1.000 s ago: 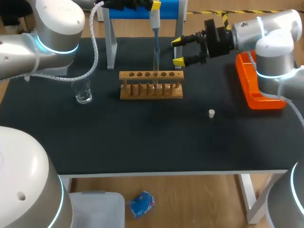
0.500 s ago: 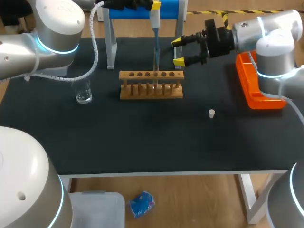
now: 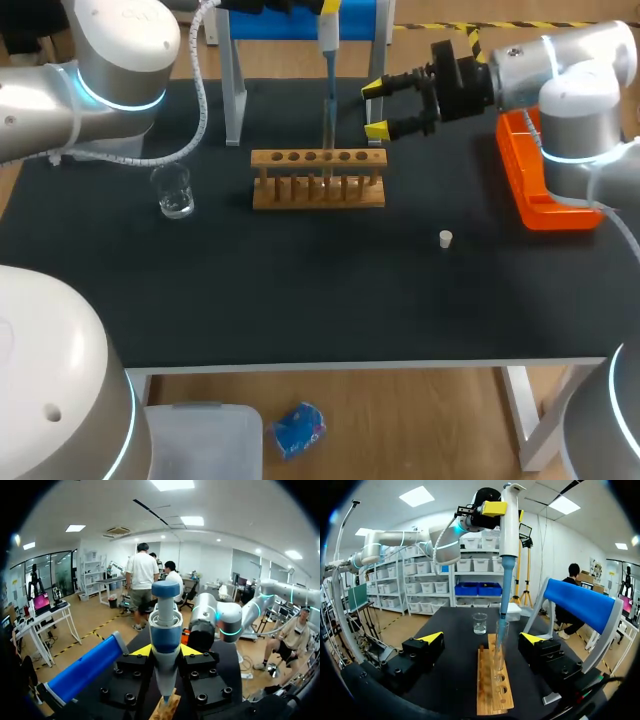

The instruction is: Invert the test tube, pick up the pipette, mount the tip to pipette, aspirate from beaker and dispense into the tube, eject the tip, return the pipette, and cap with the stopper.

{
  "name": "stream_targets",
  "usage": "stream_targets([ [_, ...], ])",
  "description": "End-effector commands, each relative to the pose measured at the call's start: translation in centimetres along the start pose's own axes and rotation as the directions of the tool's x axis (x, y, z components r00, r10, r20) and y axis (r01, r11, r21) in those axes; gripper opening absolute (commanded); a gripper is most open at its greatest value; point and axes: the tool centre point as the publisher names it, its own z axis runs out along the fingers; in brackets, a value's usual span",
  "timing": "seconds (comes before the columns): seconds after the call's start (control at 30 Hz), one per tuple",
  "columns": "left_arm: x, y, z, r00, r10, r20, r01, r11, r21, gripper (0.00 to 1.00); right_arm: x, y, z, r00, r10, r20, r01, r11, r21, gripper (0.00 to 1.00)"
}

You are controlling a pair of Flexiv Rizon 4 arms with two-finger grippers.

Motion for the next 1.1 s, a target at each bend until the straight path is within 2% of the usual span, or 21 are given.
stream_targets([
  [0.03,0.4,-0.4,-0.4,1.000,0.005,0.008,-0.005,1.000,-0.008,0.00,0.0,0.0,0.0,1.000,-0.001,0.002,0.001,1.000,0.001,1.00],
  [1.1,1.8,-3.4,-1.9,0.997,0.071,0.033,-0.071,0.997,-0.016,0.00,0.0,0.0,0.0,1.000,-0.001,0.002,0.001,1.000,0.001,1.00],
])
